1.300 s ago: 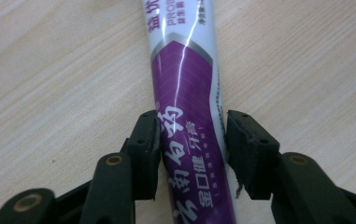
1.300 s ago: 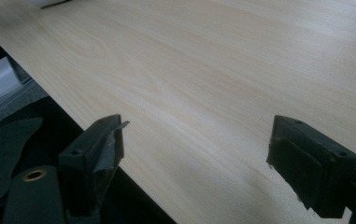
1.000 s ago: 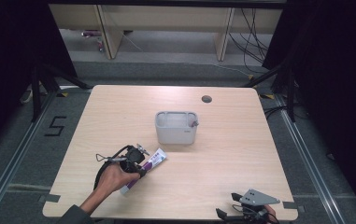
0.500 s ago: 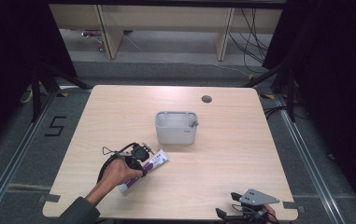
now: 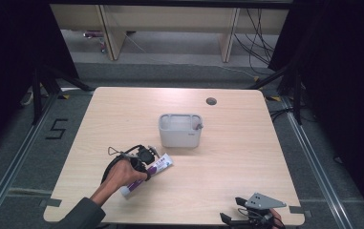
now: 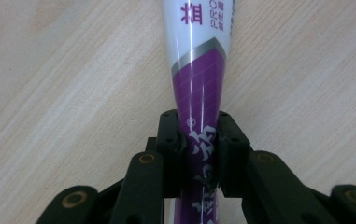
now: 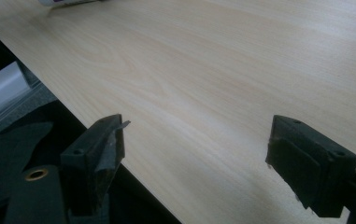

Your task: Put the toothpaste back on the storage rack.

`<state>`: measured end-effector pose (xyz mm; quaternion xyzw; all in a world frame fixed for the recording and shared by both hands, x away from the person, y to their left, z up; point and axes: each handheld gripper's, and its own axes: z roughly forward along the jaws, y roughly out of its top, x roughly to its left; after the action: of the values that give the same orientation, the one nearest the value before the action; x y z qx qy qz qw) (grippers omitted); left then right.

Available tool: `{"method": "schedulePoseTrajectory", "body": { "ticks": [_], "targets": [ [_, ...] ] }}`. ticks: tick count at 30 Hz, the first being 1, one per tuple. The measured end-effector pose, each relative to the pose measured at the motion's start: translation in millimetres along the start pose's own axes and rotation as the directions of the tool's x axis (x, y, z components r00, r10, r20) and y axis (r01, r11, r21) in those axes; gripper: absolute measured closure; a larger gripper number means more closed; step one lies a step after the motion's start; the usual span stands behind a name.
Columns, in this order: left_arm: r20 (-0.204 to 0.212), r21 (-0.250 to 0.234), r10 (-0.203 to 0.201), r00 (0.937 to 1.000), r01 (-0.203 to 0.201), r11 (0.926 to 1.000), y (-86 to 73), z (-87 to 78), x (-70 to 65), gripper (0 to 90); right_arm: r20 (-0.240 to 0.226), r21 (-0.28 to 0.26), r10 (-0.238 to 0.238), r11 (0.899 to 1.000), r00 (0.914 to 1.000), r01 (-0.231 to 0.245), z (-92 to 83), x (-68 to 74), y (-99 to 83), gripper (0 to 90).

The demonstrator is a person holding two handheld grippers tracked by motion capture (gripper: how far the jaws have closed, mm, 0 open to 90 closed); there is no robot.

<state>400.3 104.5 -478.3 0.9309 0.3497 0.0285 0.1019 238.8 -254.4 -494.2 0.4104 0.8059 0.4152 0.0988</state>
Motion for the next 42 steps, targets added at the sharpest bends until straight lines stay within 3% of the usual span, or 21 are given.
{"method": "schedulePoseTrajectory", "body": {
  "ticks": [3, 5, 6, 9, 10, 11, 12, 15, 20, 21, 26, 33, 35, 37, 38, 42],
  "targets": [
    [0.006, 0.02, 0.007, 1.0, -0.007, 0.9998, 2.4, 0.6, 0.9, 74.4, 0.009, -0.002, -0.009, 1.0, 0.9999, 0.009, 0.8, -0.7, 1.2, 19.5],
    [0.002, 0.033, 0.019, 0.9998, -0.019, 0.9993, 4.4, 1.1, 0.9, 74.4, -0.013, 0.014, 0.03, 0.999, 0.9994, -0.03, 1.7, 2.6, 1.3, 19.5],
    [0.004, 0.045, 0.02, 0.9998, -0.02, 0.9988, 5.3, 0.9, 0.5, 74.5, 0.0, -0.004, -0.019, 1.0, 0.9998, 0.019, 2.1, -0.4, 1.8, 19.5],
    [0.002, 0.06, 0.032, 0.9995, -0.032, 0.9977, 7.2, 1.0, 0.4, 74.5, -0.001, 0.006, -0.018, 1.0, 0.9998, 0.018, 2.1, -0.5, 3.1, 19.5],
    [0.001, 0.07, 0.042, 0.9991, -0.042, 0.9966, 7.7, 0.7, 0.7, 74.5, -0.014, 0.013, 0.013, 1.0, 0.9998, -0.013, 2.5, 1.4, 3.1, 19.5],
    [-0.004, 0.058, 0.033, 0.9994, -0.033, 0.9978, 7.6, 1.6, -0.7, 74.6, -0.02, 0.012, 0.013, 1.0, 0.9997, -0.012, 2.9, 1.4, 3.5, 19.5],
    [-0.006, 0.06, 0.038, 0.9992, -0.038, 0.9975, 7.8, 1.6, -0.9, 74.7, -0.001, 0.002, -0.031, 1.0, 0.9995, 0.031, 3.3, -1.3, 4.0, 19.5],
    [-0.005, 0.057, 0.037, 0.9993, -0.037, 0.9977, 7.7, 1.7, -0.7, 74.9, -0.025, 0.003, -0.017, 1.0, 0.9995, 0.017, 5.8, -0.3, 5.0, 19.5],
    [0.02, 0.052, 0.046, 0.9987, -0.047, 0.9975, 6.8, 0.3, 1.0, 75.3, -0.02, 0.003, -0.025, 1.0, 0.9995, 0.025, 6.0, 0.2, 5.8, 19.5],
    [0.029, 0.04, 0.049, 0.9984, -0.05, 0.9979, 5.4, 0.2, 1.7, 75.3, -0.03, 0.011, -0.007, 1.0, 0.9995, 0.007, 6.2, 0.1, 5.9, 19.5],
    [0.039, 0.012, 0.047, 0.9981, -0.047, 0.9988, 1.7, -2.0, 3.7, 75.4, -0.014, -0.01, -0.022, 1.0, 0.9997, 0.022, 6.0, -2.0, 5.9, 19.5],
    [0.053, -0.065, 0.03, 0.9981, -0.026, 0.9975, -1.5, -12.5, 3.9, 75.4, -0.005, 0.0, -0.024, 1.0, 0.9997, 0.024, 5.2, -1.8, 6.0, 19.6],
    [0.058, -0.093, 0.029, 0.9979, -0.023, 0.9954, -2.1, -16.2, 4.1, 75.4, -0.005, -0.001, -0.022, 1.0, 0.9997, 0.022, 5.1, -1.8, 6.0, 19.6],
    [0.058, -0.161, 0.022, 0.9981, -0.013, 0.9869, -3.5, -20.5, 5.8, 75.4, -0.008, -0.009, -0.021, 1.0, 0.9998, 0.021, 5.1, -1.5, 5.9, 19.6],
    [0.063, -0.176, 0.005, 0.998, 0.006, 0.9843, -4.1, -20.9, 5.1, 75.5, -0.009, -0.01, -0.02, 1.0, 0.9998, 0.02, 5.0, -1.3, 6.0, 19.6],
    [0.065, -0.222, 0.008, 0.9978, 0.007, 0.9749, -5.2, -25.5, 6.5, 75.4, -0.019, -0.007, -0.008, 1.0, 0.9998, 0.008, 6.0, -1.1, 5.5, 19.6]
  ]
}}
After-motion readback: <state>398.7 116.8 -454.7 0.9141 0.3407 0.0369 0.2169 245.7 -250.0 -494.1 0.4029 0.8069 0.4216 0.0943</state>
